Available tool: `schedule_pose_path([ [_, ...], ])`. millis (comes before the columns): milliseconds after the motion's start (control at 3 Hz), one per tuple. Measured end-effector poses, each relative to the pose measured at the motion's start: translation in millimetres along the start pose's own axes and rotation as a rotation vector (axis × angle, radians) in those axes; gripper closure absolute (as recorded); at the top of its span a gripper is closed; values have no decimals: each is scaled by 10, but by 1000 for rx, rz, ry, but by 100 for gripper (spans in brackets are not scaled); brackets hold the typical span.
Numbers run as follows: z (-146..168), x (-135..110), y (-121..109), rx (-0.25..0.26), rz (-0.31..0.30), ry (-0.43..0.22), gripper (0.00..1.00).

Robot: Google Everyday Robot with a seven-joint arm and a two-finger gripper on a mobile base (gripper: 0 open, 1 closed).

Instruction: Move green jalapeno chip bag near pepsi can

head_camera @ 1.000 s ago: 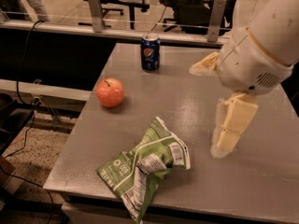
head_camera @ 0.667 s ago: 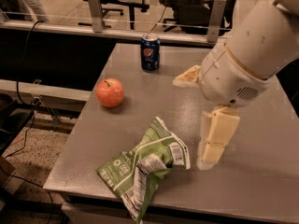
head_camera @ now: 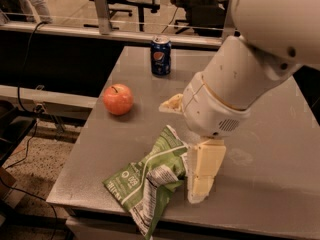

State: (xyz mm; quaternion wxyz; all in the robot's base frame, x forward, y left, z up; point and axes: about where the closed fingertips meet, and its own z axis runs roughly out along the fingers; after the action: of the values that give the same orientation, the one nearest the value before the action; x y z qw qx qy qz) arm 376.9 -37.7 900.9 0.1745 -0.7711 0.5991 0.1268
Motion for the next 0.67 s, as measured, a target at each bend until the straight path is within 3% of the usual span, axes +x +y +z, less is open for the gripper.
schedule_pose_path([
  [667,335,-112,102,-46,-79,45,0],
])
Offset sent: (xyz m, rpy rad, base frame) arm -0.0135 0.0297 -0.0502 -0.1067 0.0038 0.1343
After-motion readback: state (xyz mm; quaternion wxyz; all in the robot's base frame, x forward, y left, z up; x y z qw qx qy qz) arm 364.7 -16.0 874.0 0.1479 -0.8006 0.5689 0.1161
